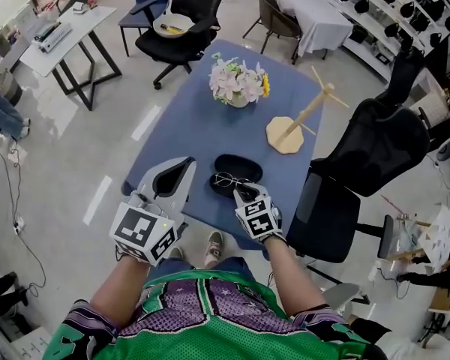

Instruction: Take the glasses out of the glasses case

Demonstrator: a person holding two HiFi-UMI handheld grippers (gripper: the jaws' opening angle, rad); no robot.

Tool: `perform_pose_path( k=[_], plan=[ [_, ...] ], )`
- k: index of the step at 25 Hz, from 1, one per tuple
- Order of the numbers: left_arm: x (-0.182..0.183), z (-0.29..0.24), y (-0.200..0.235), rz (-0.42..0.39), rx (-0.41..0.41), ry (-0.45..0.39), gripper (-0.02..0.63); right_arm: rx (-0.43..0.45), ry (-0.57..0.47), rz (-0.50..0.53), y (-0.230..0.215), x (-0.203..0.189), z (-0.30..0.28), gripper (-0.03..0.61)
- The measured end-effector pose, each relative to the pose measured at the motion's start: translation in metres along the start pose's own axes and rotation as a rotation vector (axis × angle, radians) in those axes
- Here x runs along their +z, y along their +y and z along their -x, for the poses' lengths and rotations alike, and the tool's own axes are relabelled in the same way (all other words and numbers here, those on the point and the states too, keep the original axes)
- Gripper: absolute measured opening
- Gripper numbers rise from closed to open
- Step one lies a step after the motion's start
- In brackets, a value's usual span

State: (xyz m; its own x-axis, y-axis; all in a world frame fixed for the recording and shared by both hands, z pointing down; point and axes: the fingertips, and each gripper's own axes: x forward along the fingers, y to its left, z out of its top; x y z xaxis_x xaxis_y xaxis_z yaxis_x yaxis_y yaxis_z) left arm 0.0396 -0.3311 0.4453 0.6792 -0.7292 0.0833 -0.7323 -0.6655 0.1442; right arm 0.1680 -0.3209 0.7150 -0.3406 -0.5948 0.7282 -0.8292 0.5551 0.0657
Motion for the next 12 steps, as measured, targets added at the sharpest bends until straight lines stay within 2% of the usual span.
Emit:
perform_pose_path(
  k=[5,12],
  plan=[
    [-0.002,0.003,0.004,-0.003,0.028,0.011,0.015,0.010,0.050,0.052,0.003,-0.007,-0.016,0.078],
    [-0.005,0.005,0.011,-0.004,0.059,0.021,0.015,-0.002,0.111,0.046,-0.002,-0.016,-0.031,0.077]
  ],
)
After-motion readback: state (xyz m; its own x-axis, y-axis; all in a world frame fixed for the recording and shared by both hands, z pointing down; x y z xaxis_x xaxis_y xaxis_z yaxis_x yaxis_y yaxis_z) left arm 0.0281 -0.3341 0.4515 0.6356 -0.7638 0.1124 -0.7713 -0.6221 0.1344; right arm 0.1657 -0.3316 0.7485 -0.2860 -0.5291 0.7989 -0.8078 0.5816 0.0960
